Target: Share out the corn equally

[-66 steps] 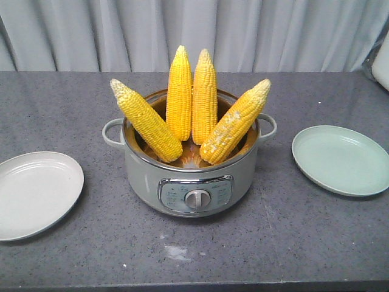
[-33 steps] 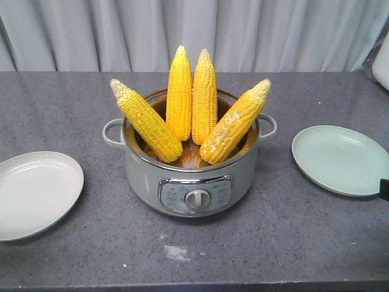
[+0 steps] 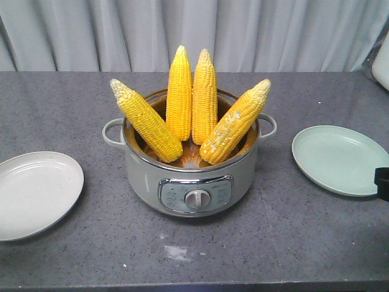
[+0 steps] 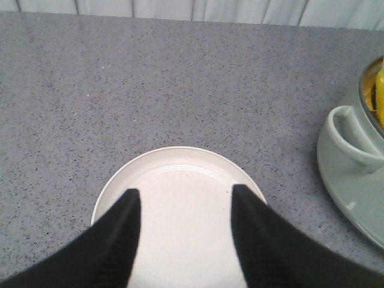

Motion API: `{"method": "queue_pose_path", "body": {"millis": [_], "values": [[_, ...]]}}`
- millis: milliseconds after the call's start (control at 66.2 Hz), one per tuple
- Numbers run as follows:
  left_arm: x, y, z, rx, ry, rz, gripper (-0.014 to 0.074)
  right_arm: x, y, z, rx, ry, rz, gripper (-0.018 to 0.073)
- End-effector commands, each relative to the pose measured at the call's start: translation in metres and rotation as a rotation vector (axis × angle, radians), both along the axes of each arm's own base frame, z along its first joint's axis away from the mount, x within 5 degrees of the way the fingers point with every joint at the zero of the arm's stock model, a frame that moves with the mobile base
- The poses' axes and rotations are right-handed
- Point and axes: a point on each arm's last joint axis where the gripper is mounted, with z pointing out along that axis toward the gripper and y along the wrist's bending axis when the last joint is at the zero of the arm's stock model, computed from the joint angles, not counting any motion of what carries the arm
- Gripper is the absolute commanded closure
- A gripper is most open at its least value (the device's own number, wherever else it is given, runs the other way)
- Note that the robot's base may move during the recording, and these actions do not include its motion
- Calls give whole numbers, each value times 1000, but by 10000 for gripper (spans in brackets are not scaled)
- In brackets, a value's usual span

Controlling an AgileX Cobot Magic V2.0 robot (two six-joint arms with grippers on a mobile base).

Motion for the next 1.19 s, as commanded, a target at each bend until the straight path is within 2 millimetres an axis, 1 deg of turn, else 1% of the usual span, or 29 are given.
{"method": "queue_pose_path", "body": {"millis": [0,75,151,242,377,498,604,695,800,981,1178], "values": [[2,0,16,12,-104,-4,66,3,-1,12,-11,-70,3,-106],[2,0,15,24,-94,-12,-11,3,-1,11,-11,-58,3,-161],[1,-1,13,47,-70,-35,-38,3,-1,11,-17,-55,8,-166],[1,-7,13,43,-69,-98,-32,5,0,10,-33,-52,25,-158],[0,-29,14,48,-84,-292,-10,10,6,12,-6,-54,90,-132],[-3,-48,14,58,-102,-451,14,18,15,22,47,-77,176,-97],[-6,-54,14,70,-104,-504,22,29,26,31,88,-96,270,-68],[-6,-55,14,71,-103,-507,22,42,39,33,100,-95,361,-60],[-6,-55,13,71,-102,-507,22,63,53,34,93,-85,411,-60],[-6,-55,14,73,-103,-507,22,101,75,37,90,-96,455,-57],[-6,-55,14,74,-103,-507,22,142,95,34,96,-82,483,-50]]}}
